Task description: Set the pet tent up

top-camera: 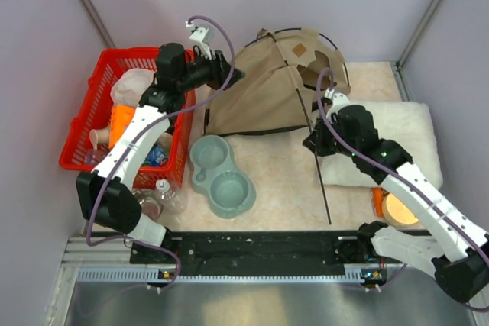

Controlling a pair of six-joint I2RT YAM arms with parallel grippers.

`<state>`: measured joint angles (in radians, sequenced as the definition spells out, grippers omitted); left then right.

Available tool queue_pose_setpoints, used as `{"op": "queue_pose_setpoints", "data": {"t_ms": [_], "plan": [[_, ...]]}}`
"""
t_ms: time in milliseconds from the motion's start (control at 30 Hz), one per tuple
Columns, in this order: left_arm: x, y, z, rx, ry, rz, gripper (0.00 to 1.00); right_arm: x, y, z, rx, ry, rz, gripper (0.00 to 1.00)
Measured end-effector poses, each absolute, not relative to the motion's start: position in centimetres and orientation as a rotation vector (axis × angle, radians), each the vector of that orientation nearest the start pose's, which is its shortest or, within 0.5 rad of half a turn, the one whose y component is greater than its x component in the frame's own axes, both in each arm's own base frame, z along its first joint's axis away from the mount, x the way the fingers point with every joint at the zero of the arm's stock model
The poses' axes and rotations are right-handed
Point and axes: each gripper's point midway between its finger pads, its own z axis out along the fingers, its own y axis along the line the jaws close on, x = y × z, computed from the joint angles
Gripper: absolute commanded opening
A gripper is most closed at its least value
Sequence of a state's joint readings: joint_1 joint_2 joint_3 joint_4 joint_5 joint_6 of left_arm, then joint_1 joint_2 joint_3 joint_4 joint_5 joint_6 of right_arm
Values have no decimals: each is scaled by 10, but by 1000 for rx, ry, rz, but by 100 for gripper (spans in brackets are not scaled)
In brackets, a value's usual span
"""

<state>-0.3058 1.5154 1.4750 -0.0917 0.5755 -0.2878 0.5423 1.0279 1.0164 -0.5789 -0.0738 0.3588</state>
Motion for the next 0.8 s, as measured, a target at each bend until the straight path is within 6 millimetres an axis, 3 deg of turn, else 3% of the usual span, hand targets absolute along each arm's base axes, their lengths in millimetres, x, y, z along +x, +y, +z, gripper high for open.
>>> {"op": "queue_pose_setpoints", "data": {"t_ms": [233,433,600,800], "plan": [[397,-258,348,459,1748,-931,50,236,175,243,-161,2061,635,0],[405,-253,335,357,1820,-843,50,225,168,239,-67,2027,661,0],[412,-243,324,277,1871,-788,50,238,184,237,2,2025,705,0],[409,-252,318,244,1901,-817,50,262,217,224,89,2051,724,0]]}}
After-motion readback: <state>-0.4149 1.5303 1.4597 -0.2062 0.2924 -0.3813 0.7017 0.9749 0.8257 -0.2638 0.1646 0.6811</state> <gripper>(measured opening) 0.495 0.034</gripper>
